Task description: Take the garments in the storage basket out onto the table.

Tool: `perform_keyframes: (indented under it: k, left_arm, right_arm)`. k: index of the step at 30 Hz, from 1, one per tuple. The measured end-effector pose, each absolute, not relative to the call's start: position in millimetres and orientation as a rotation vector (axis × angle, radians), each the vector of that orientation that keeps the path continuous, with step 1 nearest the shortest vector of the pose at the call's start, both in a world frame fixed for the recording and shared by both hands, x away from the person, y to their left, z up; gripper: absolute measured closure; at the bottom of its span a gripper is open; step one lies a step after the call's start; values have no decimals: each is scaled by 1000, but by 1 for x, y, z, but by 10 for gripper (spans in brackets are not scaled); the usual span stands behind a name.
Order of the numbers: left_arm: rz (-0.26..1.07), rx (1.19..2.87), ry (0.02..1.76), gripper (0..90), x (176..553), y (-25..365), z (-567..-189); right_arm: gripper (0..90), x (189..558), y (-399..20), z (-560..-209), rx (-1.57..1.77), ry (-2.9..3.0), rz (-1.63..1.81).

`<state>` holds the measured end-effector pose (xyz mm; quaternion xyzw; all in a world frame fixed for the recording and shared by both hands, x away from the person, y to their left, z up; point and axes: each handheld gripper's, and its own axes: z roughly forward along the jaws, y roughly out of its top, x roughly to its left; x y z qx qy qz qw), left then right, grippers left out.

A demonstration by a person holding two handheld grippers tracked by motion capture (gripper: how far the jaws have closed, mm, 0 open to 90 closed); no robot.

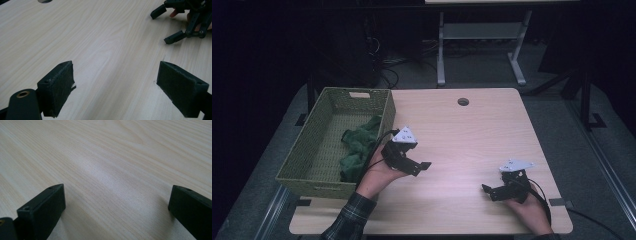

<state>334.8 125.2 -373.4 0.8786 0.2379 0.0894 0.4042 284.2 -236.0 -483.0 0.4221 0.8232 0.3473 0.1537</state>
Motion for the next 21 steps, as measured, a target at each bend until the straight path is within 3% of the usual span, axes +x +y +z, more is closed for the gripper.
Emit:
perform_keyframes:
  k: [21]
  left_arm:
    - [238,2221,587,135,350,139,-350]
  right_arm:
    - [8,284,-236,-483,1210,2359,997]
